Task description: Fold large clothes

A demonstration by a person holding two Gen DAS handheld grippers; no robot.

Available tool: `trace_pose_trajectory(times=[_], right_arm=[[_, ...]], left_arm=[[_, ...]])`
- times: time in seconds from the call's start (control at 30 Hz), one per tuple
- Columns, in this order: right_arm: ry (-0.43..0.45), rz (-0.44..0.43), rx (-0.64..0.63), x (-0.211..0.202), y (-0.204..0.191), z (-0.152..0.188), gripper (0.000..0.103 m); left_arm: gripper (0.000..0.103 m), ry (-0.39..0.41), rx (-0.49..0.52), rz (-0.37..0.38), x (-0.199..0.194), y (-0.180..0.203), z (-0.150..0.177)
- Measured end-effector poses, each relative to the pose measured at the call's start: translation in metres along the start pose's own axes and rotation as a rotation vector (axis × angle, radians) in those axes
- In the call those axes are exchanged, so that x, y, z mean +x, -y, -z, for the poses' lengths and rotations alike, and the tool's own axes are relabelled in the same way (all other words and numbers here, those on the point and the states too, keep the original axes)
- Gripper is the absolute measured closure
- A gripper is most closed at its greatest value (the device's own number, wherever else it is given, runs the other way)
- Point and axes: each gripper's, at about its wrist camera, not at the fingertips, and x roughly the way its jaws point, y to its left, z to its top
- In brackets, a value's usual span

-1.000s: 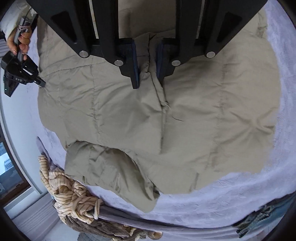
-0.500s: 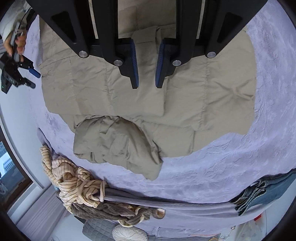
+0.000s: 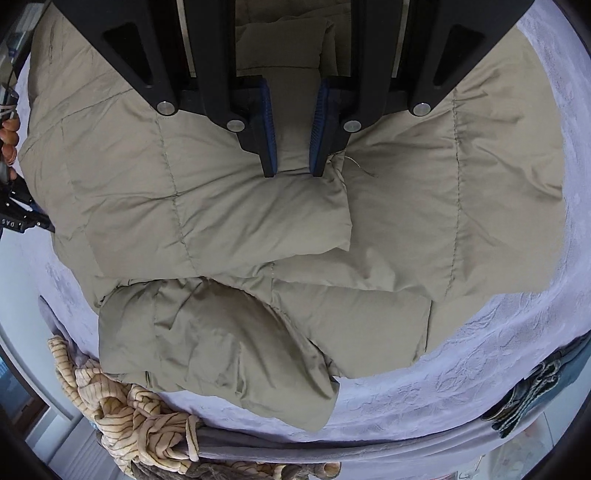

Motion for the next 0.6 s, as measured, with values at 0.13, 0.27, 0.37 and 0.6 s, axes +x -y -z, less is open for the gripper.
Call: trace_pose_trajectory(times=[0.13,0.27,0.37,0.6], right_arm=[[0.068,0.09,-0.02,-0.031,-0.014,0.009,0.083],[0.116,0.148,-0.158,-0.071,-0.025,0.029,0.083],[0.113,0.137,-0.208,-0.093,-0.025,0.058,0.083],[0.006,0.218,-0.33,-0.054,-0.021,0.102,0.085]], left_arm=[[0.083,0.022,-0.008,-0.025,-0.02,-0.002,0.001],[0.083,0.042,-0.012,0.002,-0.046,-0.011,0.012],[0.083,0.03,-0.013,0.017,-0.053,-0.012,0.025],[0.083,-0.015,-0.001,-0.043,-0.021,-0.01,0.052]])
